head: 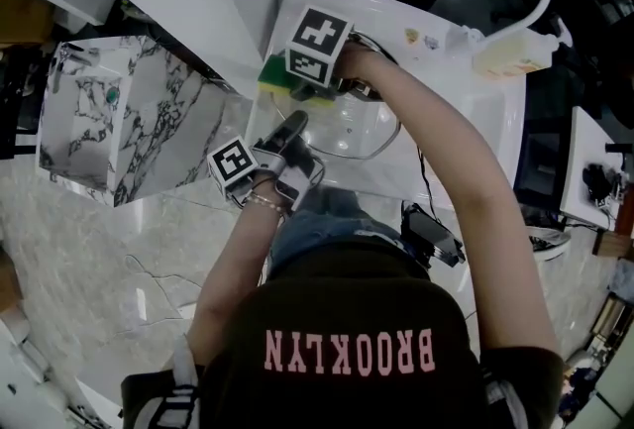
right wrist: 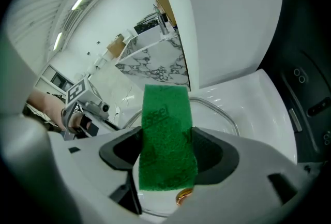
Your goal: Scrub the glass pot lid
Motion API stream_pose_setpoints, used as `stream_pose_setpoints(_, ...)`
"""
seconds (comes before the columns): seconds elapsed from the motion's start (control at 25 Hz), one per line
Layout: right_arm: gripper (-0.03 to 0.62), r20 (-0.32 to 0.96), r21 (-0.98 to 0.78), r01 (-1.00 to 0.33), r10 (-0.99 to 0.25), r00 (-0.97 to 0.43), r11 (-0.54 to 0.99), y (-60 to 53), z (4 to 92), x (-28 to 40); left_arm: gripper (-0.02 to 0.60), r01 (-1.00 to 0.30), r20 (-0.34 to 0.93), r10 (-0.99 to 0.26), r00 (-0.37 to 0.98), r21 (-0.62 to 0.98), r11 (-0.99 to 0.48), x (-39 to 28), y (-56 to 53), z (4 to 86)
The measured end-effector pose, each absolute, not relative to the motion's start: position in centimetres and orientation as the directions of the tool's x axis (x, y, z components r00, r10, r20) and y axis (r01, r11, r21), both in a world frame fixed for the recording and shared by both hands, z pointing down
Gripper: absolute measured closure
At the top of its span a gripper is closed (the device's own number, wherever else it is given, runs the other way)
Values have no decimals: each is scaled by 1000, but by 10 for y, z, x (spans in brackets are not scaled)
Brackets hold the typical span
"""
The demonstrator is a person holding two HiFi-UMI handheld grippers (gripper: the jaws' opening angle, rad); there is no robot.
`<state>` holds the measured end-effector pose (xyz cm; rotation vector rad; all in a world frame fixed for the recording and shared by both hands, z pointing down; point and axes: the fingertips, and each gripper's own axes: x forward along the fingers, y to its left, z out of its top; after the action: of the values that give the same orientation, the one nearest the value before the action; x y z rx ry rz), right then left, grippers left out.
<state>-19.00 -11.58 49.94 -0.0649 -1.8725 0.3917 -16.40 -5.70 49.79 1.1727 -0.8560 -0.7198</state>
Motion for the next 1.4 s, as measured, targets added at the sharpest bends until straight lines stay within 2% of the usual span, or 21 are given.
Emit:
stream_pose_setpoints(0.36, 306, 918, -334, -297, 236, -320, 895, -144, 516, -181, 541, 38, 202, -859, 470, 968, 249, -163, -58, 503)
stream_pose_setpoints(0.72, 306, 936, -297, -375, 191, -295, 878, -175, 533, -169, 543, 48, 202, -869, 451, 967, 250, -163, -58, 500)
stream_pose_setpoints(0.88, 306, 923, -346, -433, 220, -315, 832, -183, 543, -161, 543, 45, 214, -868, 448, 964, 261, -165, -48, 493)
stream_pose_setpoints(1.16, 306, 899, -413, -426, 286, -331, 805, -180, 555, -154, 545, 40, 213, -874, 437, 966, 255, -180, -33, 491)
stream_pose_setpoints(1.4, 306, 903, -406, -433, 283, -322, 805, -186, 563, -137, 545, 54, 207, -879, 430, 966, 254, -179, -29, 492)
